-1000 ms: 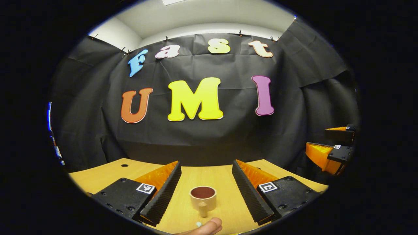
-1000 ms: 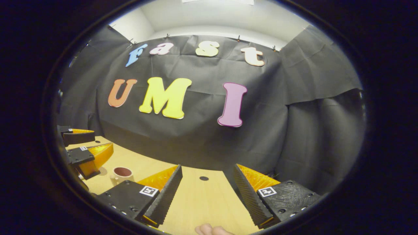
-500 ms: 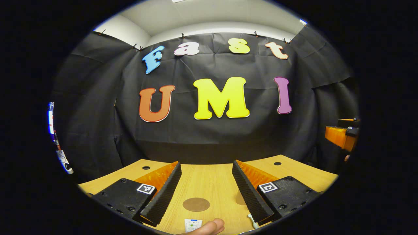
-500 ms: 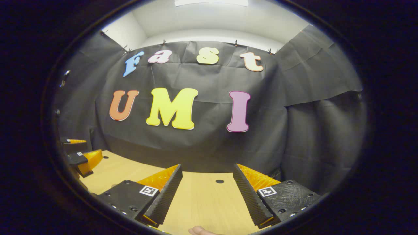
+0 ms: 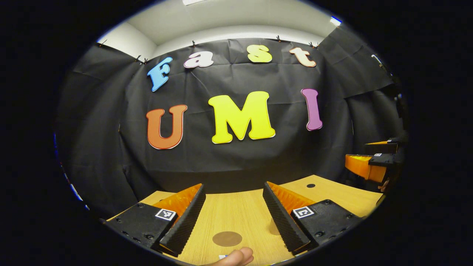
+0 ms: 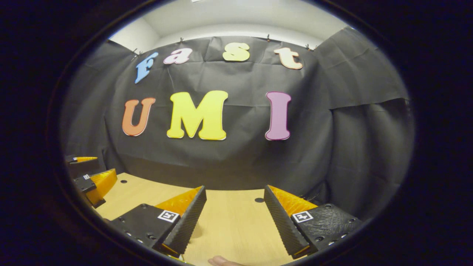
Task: Put the toothbrush and toothpaste on the desktop into the cup, then pick up the cup and place it on the coaster on the desktop.
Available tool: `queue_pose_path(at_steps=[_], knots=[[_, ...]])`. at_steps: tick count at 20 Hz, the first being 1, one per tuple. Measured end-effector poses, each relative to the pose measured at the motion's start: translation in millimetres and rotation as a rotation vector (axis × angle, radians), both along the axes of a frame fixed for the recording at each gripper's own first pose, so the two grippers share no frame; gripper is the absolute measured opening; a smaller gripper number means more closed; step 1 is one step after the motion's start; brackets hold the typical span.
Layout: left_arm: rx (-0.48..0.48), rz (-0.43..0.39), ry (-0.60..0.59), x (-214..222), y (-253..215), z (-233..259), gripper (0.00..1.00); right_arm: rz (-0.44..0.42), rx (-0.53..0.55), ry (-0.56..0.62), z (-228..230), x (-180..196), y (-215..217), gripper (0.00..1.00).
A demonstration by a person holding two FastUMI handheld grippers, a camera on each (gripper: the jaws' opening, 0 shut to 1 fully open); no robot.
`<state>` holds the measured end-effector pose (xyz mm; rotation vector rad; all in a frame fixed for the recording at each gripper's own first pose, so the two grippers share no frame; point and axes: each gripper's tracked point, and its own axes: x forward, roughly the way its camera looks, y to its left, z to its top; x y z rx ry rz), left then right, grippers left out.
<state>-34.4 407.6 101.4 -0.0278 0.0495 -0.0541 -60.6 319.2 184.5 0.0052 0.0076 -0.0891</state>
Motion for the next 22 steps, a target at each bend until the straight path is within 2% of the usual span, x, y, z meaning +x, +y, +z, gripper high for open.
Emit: queue_pose_path(at_steps=[2, 3, 5, 6, 10, 11, 16, 18, 22], knots=[[-0.030, -0.010, 0.039, -9, 2, 0, 0.99, 0.026, 0.004, -0.028, 12, -10, 13, 0.98], [-0.027, -0.011, 0.038, -15, 4, 2, 1.00, 0.013, 0.008, -0.039, 14, -16, 13, 0.95], [-0.003, 0.005, -0.007, -24, 12, 13, 0.99, -0.007, 0.017, -0.047, 8, -31, 13, 0.97], [0.000, 0.005, -0.021, -30, 12, 13, 0.99, -0.010, 0.019, -0.049, 4, -36, 13, 0.95], [-0.012, -0.003, -0.006, -49, 6, -6, 0.99, -0.042, 0.048, -0.026, -25, -60, 1, 0.97], [-0.009, 0.002, 0.007, -54, 6, -13, 0.99, -0.052, 0.047, -0.015, -32, -65, -2, 0.95], [-0.016, 0.025, 0.040, -74, 16, -34, 1.00, -0.056, 0.047, -0.017, -45, -84, -6, 0.95], [-0.031, 0.030, 0.040, -80, 21, -39, 0.99, -0.040, 0.030, -0.010, -52, -89, 4, 0.95], [-0.003, 0.048, 0.010, -82, 30, -42, 0.99, -0.002, -0.013, -0.030, -60, -90, 25, 0.95]])
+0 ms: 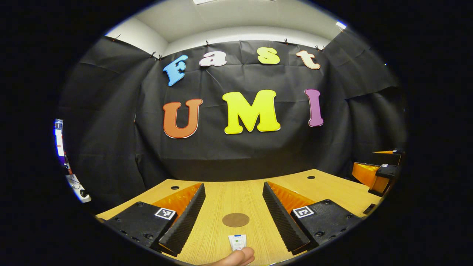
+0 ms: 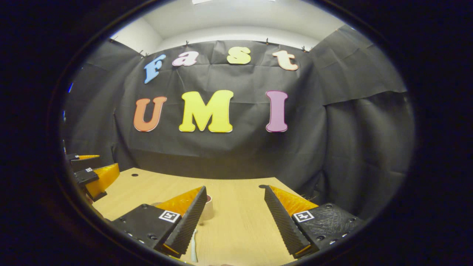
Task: Put the toothbrush and toothpaste on the desktop into the cup, then pick up the cup and place it on the coaster on the desktop.
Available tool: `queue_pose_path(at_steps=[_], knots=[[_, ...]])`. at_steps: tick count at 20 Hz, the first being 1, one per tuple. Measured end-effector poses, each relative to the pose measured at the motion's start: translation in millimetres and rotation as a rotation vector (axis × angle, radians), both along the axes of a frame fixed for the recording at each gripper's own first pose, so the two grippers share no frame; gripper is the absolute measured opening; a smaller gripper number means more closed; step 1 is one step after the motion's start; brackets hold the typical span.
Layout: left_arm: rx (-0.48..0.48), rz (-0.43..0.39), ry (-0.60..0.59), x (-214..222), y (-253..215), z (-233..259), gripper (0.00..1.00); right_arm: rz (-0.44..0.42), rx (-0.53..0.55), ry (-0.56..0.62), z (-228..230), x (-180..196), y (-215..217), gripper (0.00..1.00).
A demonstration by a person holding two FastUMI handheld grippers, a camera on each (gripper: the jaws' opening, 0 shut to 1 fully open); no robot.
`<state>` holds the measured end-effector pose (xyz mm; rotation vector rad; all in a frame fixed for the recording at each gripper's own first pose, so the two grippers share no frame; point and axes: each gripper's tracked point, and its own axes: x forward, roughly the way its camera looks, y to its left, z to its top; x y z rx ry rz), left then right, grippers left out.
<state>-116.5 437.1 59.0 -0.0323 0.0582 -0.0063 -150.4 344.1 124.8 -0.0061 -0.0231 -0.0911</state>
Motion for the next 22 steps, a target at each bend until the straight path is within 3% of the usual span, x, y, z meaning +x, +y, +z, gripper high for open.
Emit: queue_pose_path(at_steps=[5, 15, 18, 19, 20, 22], knots=[[-0.018, 0.010, 0.020, 5, 7, -10, 0.99, 0.043, -0.027, 0.003, -7, 9, 21, 0.97], [-0.025, 0.029, 0.003, -13, 15, 0, 0.99, 0.033, -0.004, -0.006, -5, 3, 13, 0.95], [-0.025, 0.017, 0.024, -16, 12, -10, 0.99, 0.041, -0.028, 0.037, -28, 6, 21, 0.97], [-0.028, 0.015, 0.026, -16, 11, -13, 0.99, 0.053, -0.028, 0.069, -42, 9, 26, 0.93], [-0.032, 0.011, 0.027, -14, 9, -16, 0.99, 0.060, -0.023, 0.105, -57, 11, 30, 0.98], [-0.032, -0.001, 0.037, -13, 7, -24, 0.99, 0.067, -0.014, 0.173, -85, 19, 35, 0.94]])
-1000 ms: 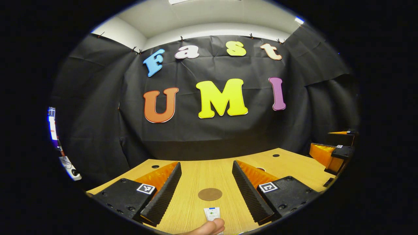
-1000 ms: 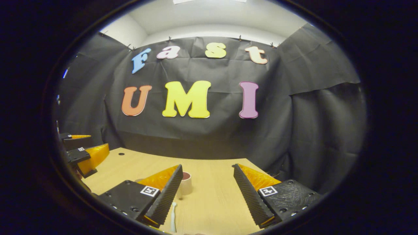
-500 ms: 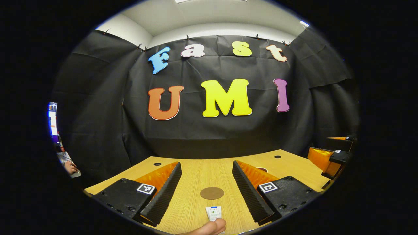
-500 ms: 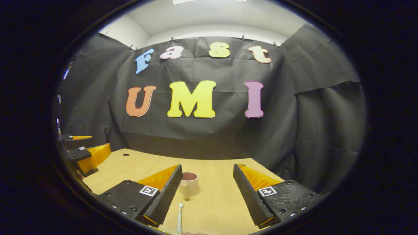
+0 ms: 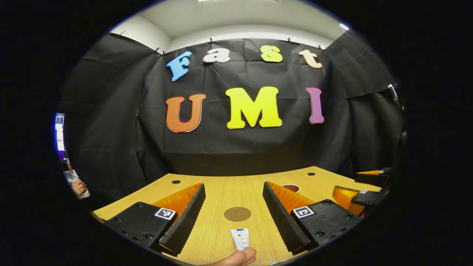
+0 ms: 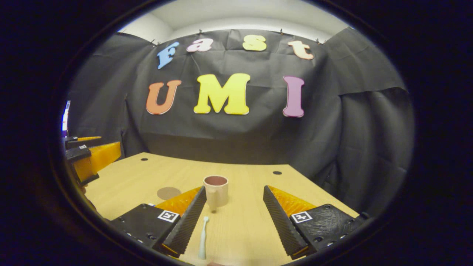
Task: Put the toothbrush and toothpaste on the desktop into the cup, then pick up the cup and place it on the coaster on the desktop.
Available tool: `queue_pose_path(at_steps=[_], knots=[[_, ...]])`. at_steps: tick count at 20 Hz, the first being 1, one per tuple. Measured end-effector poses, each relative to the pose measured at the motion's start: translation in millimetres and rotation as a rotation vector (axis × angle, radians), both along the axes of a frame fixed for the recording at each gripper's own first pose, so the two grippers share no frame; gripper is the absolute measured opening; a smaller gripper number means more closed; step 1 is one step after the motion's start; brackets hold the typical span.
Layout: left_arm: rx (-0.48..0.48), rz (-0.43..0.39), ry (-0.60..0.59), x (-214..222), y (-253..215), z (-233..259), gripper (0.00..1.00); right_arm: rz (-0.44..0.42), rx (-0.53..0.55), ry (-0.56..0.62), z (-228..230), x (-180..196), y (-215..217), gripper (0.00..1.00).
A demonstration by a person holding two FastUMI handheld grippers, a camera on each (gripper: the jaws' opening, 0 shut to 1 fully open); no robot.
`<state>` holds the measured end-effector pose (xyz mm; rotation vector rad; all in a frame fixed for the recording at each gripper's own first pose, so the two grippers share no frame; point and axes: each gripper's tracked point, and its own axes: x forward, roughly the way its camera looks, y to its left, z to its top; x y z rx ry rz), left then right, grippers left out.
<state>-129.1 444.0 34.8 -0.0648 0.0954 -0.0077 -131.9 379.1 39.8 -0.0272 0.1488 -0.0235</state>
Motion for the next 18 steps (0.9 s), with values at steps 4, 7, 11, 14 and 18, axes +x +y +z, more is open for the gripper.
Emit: queue_pose_path(at_steps=[4, 7, 11, 14, 18], knots=[[-0.004, -0.012, 0.011, 1, 2, -10, 0.99, 0.018, 0.028, 0.144, -54, 15, 14, 0.93], [-0.009, -0.006, 0.025, 1, 11, -19, 0.99, 0.034, 0.044, 0.239, -85, 24, 27, 0.93], [-0.010, 0.018, 0.051, 2, 26, -33, 0.99, 0.042, 0.042, 0.295, -104, 28, 38, 0.81], [-0.019, 0.017, 0.070, 1, 29, -38, 0.99, 0.061, 0.031, 0.358, -124, 28, 49, 0.65], [-0.007, 0.008, 0.069, -2, 26, -39, 0.99, 0.079, 0.044, 0.429, -143, 24, 57, 0.54]])
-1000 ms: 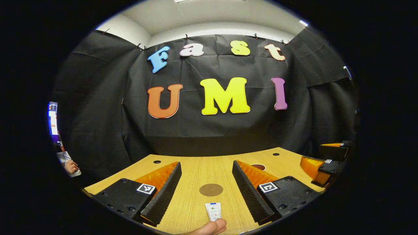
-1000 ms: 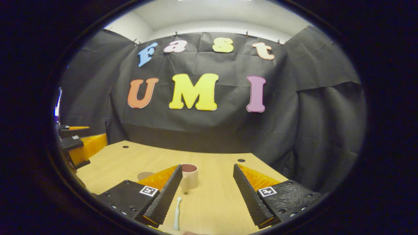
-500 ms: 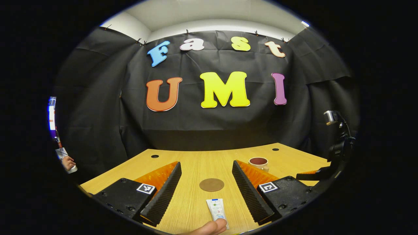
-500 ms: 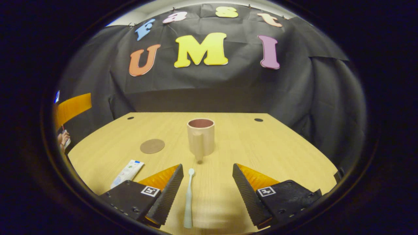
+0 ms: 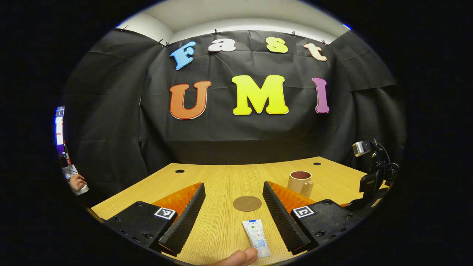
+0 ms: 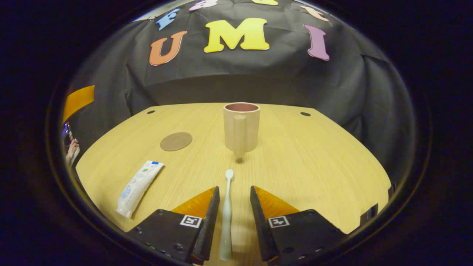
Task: Put the toothbrush and toothpaste on the desktop into the cup, then pick up the cup and place it on the coaster on the desktop.
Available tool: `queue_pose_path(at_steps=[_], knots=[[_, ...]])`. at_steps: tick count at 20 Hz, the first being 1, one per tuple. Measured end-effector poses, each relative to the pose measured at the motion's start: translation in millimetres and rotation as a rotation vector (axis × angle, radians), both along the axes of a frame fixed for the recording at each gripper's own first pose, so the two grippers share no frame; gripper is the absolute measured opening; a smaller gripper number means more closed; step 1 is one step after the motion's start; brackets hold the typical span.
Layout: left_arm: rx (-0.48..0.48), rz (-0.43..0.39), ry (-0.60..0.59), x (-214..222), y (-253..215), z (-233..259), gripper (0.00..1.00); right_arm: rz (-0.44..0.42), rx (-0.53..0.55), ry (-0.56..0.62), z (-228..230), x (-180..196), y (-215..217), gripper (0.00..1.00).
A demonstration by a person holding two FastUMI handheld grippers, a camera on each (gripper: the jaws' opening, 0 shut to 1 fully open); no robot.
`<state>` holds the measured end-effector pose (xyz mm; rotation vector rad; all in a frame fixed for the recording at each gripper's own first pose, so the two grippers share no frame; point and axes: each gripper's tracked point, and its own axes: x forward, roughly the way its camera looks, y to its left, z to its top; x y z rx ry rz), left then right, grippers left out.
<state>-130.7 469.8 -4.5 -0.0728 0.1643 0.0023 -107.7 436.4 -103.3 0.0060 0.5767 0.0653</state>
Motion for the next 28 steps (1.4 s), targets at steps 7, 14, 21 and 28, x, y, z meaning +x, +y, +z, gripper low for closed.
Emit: queue_pose_path(at_steps=[7, 14, 21, 28], knots=[[-0.006, -0.014, 0.055, 0, -7, -17, 0.99, 0.008, 0.058, 0.060, -13, -3, 2, 0.12], [-0.034, -0.037, 0.182, -4, -18, -49, 0.99, -0.003, 0.113, 0.051, -10, -5, -5, 0.01], [-0.040, -0.088, 0.399, -19, -38, -106, 1.00, 0.010, 0.123, -0.036, 19, -11, -11, 0.01], [-0.060, -0.124, 0.580, -39, -57, -156, 0.98, 0.029, 0.129, -0.130, 57, -24, -15, 0.01]])
